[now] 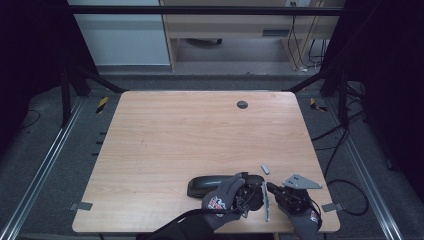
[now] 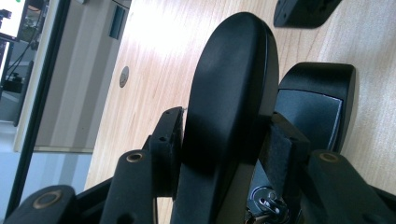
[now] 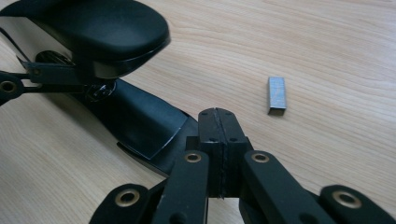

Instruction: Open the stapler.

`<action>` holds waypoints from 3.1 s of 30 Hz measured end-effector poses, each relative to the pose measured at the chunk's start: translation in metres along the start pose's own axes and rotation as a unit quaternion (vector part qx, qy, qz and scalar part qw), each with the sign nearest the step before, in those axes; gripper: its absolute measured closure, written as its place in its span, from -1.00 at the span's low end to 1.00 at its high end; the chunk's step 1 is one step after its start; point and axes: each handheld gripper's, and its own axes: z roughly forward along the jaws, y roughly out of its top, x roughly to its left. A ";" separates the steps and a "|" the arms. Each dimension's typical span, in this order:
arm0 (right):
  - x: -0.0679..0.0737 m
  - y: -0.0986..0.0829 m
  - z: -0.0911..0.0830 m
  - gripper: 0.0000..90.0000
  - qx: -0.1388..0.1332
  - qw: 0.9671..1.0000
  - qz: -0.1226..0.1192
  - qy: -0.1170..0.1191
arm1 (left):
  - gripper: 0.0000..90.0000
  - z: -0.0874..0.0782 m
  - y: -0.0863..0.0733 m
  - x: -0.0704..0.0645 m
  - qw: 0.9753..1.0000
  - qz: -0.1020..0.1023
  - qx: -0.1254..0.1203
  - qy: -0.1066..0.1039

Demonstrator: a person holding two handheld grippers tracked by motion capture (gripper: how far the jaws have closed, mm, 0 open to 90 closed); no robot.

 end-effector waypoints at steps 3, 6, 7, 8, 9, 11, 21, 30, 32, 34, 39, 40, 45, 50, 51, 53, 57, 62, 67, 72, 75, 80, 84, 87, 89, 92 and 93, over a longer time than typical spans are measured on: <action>0.003 0.000 0.004 1.00 0.000 1.000 -0.006 0.009 | 0.18 0.000 0.000 -0.001 1.000 0.001 0.000 0.003; 0.004 -0.001 0.005 1.00 -0.001 1.000 -0.004 0.012 | 0.18 0.000 0.000 -0.001 1.000 0.000 -0.002 0.006; 0.004 -0.001 0.005 1.00 -0.001 1.000 -0.002 0.016 | 0.18 0.000 0.000 -0.002 1.000 0.000 -0.002 0.007; 0.004 -0.001 0.006 1.00 -0.002 1.000 0.000 0.017 | 0.18 0.000 0.000 -0.002 1.000 0.000 -0.003 0.008; 0.005 -0.002 0.007 1.00 -0.002 1.000 0.002 0.020 | 0.18 0.000 0.000 -0.002 1.000 0.000 -0.002 0.009; 0.005 -0.002 0.008 1.00 -0.001 1.000 0.002 0.023 | 0.18 0.000 0.000 -0.002 1.000 0.000 -0.002 0.010; 0.010 -0.003 0.015 1.00 0.010 0.999 -0.001 0.035 | 0.18 0.000 0.000 -0.003 1.000 0.000 -0.001 0.012; 0.011 -0.005 0.021 1.00 0.017 0.999 0.000 0.041 | 0.18 0.000 0.000 -0.004 1.000 0.000 0.000 0.014; 0.011 -0.006 0.021 1.00 0.019 0.999 0.001 0.043 | 0.18 0.000 0.001 -0.004 1.000 0.001 0.002 0.014; 0.012 -0.006 0.022 1.00 0.021 0.999 0.002 0.047 | 0.19 0.000 0.001 -0.004 1.000 0.001 0.002 0.014; 0.014 -0.006 0.026 1.00 0.026 0.998 -0.002 0.050 | 0.19 0.000 0.001 -0.004 1.000 0.000 0.002 0.015; 0.015 -0.005 0.026 1.00 0.029 0.998 -0.001 0.053 | 0.19 0.000 0.001 -0.004 1.000 -0.001 0.002 0.015; 0.016 -0.005 0.028 1.00 0.027 0.998 -0.003 0.054 | 0.19 0.000 0.000 -0.004 1.000 -0.001 0.002 0.015; 0.015 -0.006 0.028 1.00 0.025 0.998 0.002 0.058 | 0.18 0.000 0.000 -0.004 1.000 -0.002 0.000 0.015; 0.015 -0.007 0.028 1.00 0.024 0.998 0.004 0.059 | 0.19 0.000 0.000 -0.004 1.000 -0.001 0.001 0.014; 0.014 -0.007 0.028 1.00 0.023 0.998 0.005 0.060 | 0.18 0.000 0.000 -0.004 1.000 -0.001 0.002 0.015; 0.015 -0.007 0.028 1.00 0.023 0.998 0.006 0.060 | 0.19 0.000 0.000 -0.004 1.000 -0.001 0.001 0.015; 0.015 -0.007 0.028 1.00 0.021 0.998 0.007 0.060 | 0.19 -0.002 0.000 -0.003 1.000 -0.003 -0.001 0.017; 0.015 -0.008 0.028 1.00 0.020 0.998 0.006 0.059 | 0.20 -0.006 -0.002 0.001 1.000 -0.013 -0.009 0.020; 0.015 -0.008 0.028 1.00 0.020 0.998 0.008 0.059 | 0.21 -0.010 -0.003 0.005 0.999 -0.021 -0.013 0.023; 0.015 -0.008 0.028 1.00 0.020 0.998 0.008 0.059 | 0.21 -0.012 -0.004 0.007 0.999 -0.025 -0.014 0.024; 0.015 -0.008 0.028 1.00 0.019 0.998 0.006 0.058 | 0.22 -0.018 -0.006 0.014 0.999 -0.032 -0.025 0.028; 0.015 -0.008 0.028 1.00 0.020 0.998 0.006 0.057 | 0.24 -0.025 -0.008 0.021 0.998 -0.044 -0.022 0.031; 0.015 -0.008 0.028 1.00 0.020 0.998 0.006 0.057 | 0.25 -0.029 -0.010 0.025 0.997 -0.059 -0.027 0.032; 0.015 -0.008 0.028 1.00 0.019 0.998 0.008 0.058 | 0.25 -0.030 -0.011 0.027 0.997 -0.063 -0.030 0.033; 0.015 -0.008 0.028 1.00 0.019 0.998 0.007 0.058 | 0.26 -0.033 -0.013 0.030 0.996 -0.070 -0.032 0.035; 0.015 -0.008 0.028 1.00 0.019 0.998 0.006 0.058 | 0.26 -0.034 -0.014 0.031 0.996 -0.075 -0.034 0.034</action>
